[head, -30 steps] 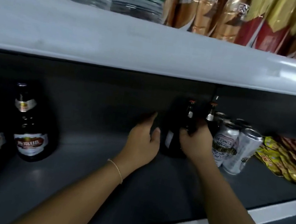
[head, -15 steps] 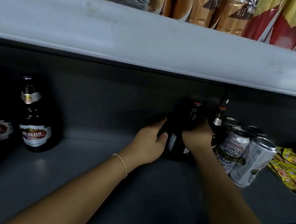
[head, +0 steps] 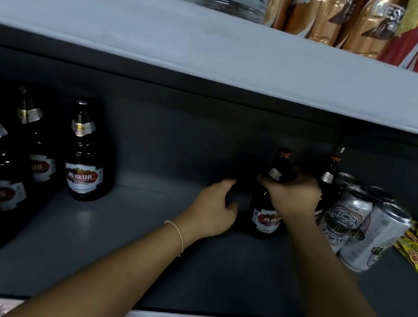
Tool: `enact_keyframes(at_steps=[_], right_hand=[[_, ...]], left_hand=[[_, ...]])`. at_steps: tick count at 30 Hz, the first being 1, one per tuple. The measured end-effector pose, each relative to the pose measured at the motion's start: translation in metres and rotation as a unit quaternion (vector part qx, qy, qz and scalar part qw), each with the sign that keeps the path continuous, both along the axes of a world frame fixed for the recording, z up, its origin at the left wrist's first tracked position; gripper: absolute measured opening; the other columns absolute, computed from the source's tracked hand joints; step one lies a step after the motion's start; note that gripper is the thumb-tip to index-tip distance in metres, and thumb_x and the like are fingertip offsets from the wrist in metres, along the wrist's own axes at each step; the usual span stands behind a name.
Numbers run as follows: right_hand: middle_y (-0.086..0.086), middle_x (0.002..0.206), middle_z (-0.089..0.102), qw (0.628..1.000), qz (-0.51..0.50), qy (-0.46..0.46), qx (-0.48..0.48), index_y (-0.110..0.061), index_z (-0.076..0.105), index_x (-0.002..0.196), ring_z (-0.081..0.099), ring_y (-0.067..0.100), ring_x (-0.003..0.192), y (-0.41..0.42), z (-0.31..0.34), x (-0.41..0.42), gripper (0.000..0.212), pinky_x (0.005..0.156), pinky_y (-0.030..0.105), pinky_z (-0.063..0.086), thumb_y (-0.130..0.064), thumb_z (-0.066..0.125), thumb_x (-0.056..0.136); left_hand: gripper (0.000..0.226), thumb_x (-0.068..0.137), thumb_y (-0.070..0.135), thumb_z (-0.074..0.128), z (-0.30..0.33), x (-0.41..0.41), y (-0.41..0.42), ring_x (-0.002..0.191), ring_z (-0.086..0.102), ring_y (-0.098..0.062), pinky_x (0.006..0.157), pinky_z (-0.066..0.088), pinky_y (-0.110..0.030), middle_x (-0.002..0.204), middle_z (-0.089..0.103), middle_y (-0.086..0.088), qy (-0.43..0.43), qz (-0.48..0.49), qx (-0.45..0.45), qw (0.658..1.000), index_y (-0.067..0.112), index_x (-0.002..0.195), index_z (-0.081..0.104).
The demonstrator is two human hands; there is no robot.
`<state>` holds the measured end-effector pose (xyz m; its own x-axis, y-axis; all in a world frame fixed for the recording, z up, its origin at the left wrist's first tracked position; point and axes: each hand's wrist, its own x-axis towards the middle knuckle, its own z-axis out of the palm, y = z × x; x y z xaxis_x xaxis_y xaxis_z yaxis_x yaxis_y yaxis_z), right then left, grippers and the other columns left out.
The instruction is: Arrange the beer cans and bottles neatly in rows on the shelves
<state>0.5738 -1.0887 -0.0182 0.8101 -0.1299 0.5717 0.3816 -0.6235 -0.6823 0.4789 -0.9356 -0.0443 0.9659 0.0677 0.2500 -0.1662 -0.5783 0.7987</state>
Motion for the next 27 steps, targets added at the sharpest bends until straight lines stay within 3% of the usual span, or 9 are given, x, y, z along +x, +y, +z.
enact_keyframes(at_steps=[5,9,11,15,19,22,27], right_hand=[[-0.006,0.066,0.067,0.998,0.006,0.034,0.052,-0.016,0.067,0.07,0.065,0.008,0.062,0.024,0.007,-0.026,0.048,0.056,0.031,0.055,-0.058,0.082,0.052],[-0.006,0.066,0.067,0.996,0.034,0.045,0.072,-0.017,0.065,0.072,0.066,0.008,0.062,0.058,0.02,-0.056,0.043,0.052,0.026,0.05,-0.048,0.086,0.053],[-0.004,0.068,0.068,0.993,0.054,0.056,0.091,-0.016,0.065,0.074,0.067,0.011,0.064,0.076,0.024,-0.069,0.046,0.057,0.034,0.057,-0.049,0.087,0.05],[-0.002,0.068,0.07,0.984,0.099,0.08,0.121,-0.013,0.064,0.075,0.069,0.014,0.065,0.113,0.026,-0.095,0.053,0.06,0.044,0.059,-0.05,0.087,0.045],[-0.001,0.074,0.069,0.982,0.12,0.085,0.123,-0.015,0.061,0.08,0.069,0.015,0.069,0.149,0.03,-0.124,0.049,0.065,0.045,0.06,-0.043,0.09,0.052],[0.0,0.075,0.07,0.976,0.141,0.105,0.126,-0.013,0.061,0.083,0.07,0.016,0.07,0.174,0.031,-0.141,0.051,0.066,0.046,0.061,-0.043,0.09,0.053],[0.002,0.074,0.071,0.968,0.168,0.123,0.137,-0.01,0.064,0.081,0.071,0.017,0.069,0.21,0.031,-0.167,0.049,0.065,0.045,0.061,-0.04,0.092,0.054]], left_hand=[[0.064,0.093,0.014,0.058,-0.006,-0.02,0.021,0.134,0.041,-0.013,0.097,0.032,-0.011,0.15,0.04,-0.001,0.047,-0.014,-0.019,0.999,0.015,0.15,0.029],[0.08,0.08,0.027,0.078,-0.012,-0.037,0.043,0.128,0.048,-0.013,0.106,0.042,-0.028,0.144,0.047,0.002,0.081,-0.023,-0.077,0.993,0.018,0.146,0.033],[0.077,0.071,0.026,0.085,-0.015,-0.049,0.056,0.114,0.059,-0.007,0.101,0.049,-0.032,0.128,0.06,0.008,0.072,-0.034,-0.13,0.988,0.021,0.136,0.043],[0.069,0.057,0.03,0.093,-0.02,-0.078,0.084,0.097,0.065,0.002,0.091,0.055,-0.028,0.107,0.067,0.016,0.032,-0.017,-0.173,0.984,0.036,0.113,0.053],[0.081,0.044,0.045,0.094,-0.022,-0.104,0.11,0.096,0.064,0.002,0.086,0.056,-0.026,0.107,0.067,0.015,-0.003,0.051,-0.139,0.989,0.035,0.114,0.054],[0.084,0.043,0.045,0.095,-0.024,-0.121,0.127,0.096,0.064,0.001,0.085,0.056,-0.025,0.107,0.066,0.014,-0.025,0.077,-0.137,0.987,0.031,0.115,0.054],[0.07,0.053,0.038,0.093,-0.031,-0.144,0.152,0.089,0.064,0.004,0.078,0.054,-0.015,0.102,0.068,0.013,-0.071,0.131,-0.142,0.978,0.026,0.112,0.058]])
